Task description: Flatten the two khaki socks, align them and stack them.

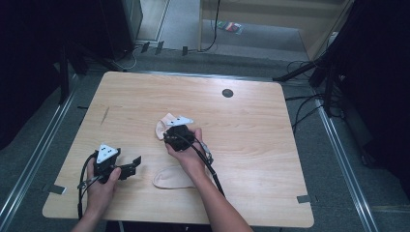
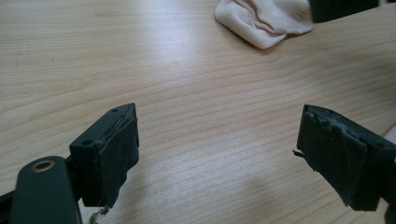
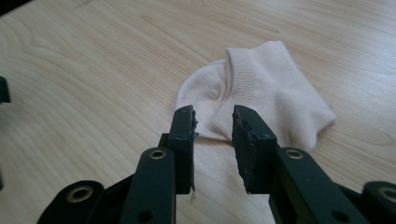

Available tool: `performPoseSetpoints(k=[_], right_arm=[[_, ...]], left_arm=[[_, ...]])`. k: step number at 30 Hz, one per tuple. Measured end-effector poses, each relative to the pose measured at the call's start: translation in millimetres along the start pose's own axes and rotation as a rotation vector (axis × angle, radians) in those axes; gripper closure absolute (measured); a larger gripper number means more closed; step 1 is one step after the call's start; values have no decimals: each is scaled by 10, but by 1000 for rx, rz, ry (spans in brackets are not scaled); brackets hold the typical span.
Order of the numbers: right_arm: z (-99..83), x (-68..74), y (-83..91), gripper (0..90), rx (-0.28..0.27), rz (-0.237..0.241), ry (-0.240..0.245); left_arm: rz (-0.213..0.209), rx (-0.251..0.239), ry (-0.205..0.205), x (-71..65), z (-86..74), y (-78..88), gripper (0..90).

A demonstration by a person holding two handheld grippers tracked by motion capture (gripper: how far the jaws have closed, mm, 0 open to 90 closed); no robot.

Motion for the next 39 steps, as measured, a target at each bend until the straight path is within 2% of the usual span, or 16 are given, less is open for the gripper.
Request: performPoseSetpoints(k=[3,5,7,9,12,14,15,18,20,23,24,30,32,34,36,39], right_arm=[[-4,-12,-115,681,21,-27,7],[-10,-47,-174,675,34,-71,9],[-1,-56,-205,675,34,-75,-13],[12,-52,-233,688,36,-82,-5],[-6,-55,-266,795,60,-100,0],[-23,-72,-276,900,70,-113,-23],[-24,-88,-272,900,70,-123,-28],[18,-104,-210,900,37,-115,-64],[67,-97,-133,900,8,-93,-86],[150,-118,-3,900,-35,-88,-82],[177,-128,43,900,-44,-84,-97],[304,-285,241,900,-100,-58,-158],[275,-263,206,900,-76,-24,-155],[219,-214,121,898,-51,-16,-116],[176,-163,23,809,-37,-18,-94],[133,-106,-116,746,-22,-14,-96]], left_arm=[[1,-1,6,0,1,-5,138],[-1,-1,5,-3,1,-6,140],[1,-1,3,-4,1,-9,141],[-4,0,5,-4,1,-11,142],[-3,-1,7,-2,2,-15,142],[-4,2,9,-1,1,-15,142],[-5,3,10,-1,0,-16,142],[-11,6,12,-2,-2,-15,142],[-12,7,12,-2,-2,-16,142],[-7,7,12,-1,-2,-18,142],[-7,7,12,-1,-2,-18,143],[-6,11,10,-2,-3,-19,144],[-4,12,9,-4,-3,-22,144],[-4,11,8,-7,-2,-25,144],[-6,12,9,-6,-3,-22,144],[-10,11,12,-6,-2,-23,144]])
Point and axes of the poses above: each handheld gripper's, and its own axes: y roughly backward along the jaws, z roughly out of its top, x roughly to its left, the point moved 8 cm from there along -y, roughly forward along the jaws, and after that the axes turned 3 degrees about -z, right-handed, at the moved point
